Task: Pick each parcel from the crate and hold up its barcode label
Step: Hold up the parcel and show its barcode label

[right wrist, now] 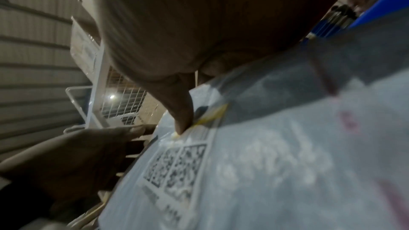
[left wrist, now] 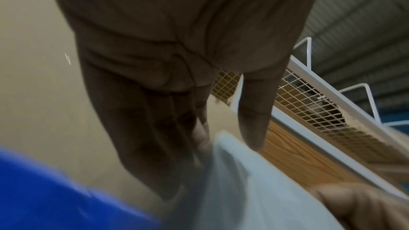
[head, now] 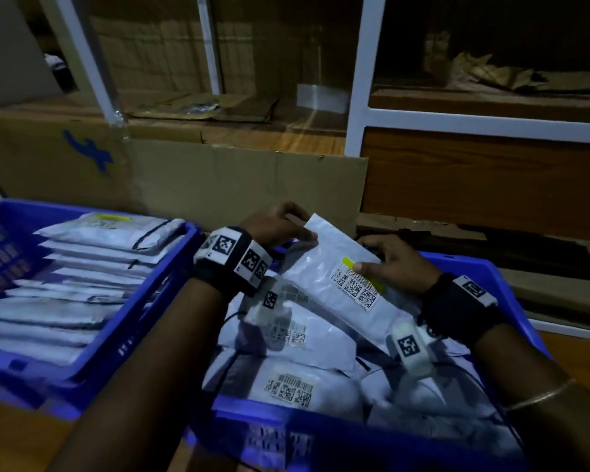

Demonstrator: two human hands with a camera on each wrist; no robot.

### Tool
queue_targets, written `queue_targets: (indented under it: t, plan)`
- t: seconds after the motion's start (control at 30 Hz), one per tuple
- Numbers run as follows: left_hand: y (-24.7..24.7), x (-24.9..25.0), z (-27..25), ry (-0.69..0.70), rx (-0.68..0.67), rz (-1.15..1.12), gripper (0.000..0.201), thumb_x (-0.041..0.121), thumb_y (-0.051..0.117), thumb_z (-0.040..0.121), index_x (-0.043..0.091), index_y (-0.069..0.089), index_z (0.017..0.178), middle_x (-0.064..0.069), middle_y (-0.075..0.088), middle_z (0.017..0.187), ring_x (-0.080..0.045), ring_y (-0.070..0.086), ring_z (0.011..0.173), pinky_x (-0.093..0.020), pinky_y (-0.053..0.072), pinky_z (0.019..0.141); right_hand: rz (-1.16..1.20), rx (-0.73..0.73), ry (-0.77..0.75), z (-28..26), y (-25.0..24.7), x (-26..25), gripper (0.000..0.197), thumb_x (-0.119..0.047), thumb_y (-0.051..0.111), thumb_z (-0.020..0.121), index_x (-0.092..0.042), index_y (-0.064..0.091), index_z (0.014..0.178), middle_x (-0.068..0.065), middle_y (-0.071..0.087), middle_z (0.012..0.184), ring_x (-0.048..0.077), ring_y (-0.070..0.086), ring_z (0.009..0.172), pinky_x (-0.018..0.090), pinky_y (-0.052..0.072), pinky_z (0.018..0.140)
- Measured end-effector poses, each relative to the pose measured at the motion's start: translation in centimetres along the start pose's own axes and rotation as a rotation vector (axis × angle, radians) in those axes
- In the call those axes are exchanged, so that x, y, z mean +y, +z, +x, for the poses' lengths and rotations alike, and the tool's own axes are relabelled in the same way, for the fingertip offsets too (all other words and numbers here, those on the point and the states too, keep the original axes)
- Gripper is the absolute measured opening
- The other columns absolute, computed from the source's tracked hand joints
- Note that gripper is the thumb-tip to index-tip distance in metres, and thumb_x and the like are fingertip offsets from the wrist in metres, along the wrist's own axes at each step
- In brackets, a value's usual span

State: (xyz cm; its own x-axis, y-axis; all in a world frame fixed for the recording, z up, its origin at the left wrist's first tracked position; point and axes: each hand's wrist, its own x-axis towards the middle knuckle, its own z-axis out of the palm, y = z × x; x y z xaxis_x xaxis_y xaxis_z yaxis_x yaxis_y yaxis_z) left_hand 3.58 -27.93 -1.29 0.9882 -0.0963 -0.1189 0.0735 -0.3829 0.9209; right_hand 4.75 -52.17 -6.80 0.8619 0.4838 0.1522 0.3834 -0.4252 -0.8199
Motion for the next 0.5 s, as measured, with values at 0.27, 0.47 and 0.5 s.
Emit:
queue_targets:
  t: [0.27,0.47,0.5]
  plan:
    - [-5.7,-0.2,-3.0,-0.003,0.096,0.155,0.025,0.027,0.067,0.090,0.006,0.064,0.103,-0.009,0.062,0.088,-0.019,0.057,0.067,-0.015,0.045,0.041,-0.414,-0.438,-0.057,1.9,5.0,-3.3,0.029,-0.023,0.070,0.088,-0.012,0.066,0.115,0.004,0.070,0.112,0.020,0.065,0.101,0.041,0.051,0.090]
    - [-8.3,-2.0,-5.0,-0.043,0.064,0.230,0.022,0.021,0.069,0.088,0.006,0.064,0.104,-0.018,0.066,0.093,-0.025,0.062,0.078,-0.033,0.057,0.069,-0.589,-0.692,-0.034,2.6,10.4,-5.7,0.049,-0.024,0.068,0.091,-0.010,0.053,0.136,0.006,0.056,0.137,0.023,0.055,0.121,0.033,0.041,0.102]
    - [-8.5,-2.2,-5.2,-0.046,0.049,0.246,0.022,0.018,0.068,0.089,0.006,0.062,0.105,-0.017,0.066,0.090,-0.021,0.062,0.073,-0.026,0.056,0.061,-0.613,-0.719,-0.034,2.7,11.1,-5.9,0.049,-0.024,0.067,0.092,-0.011,0.052,0.137,0.006,0.055,0.138,0.021,0.055,0.119,0.031,0.041,0.100]
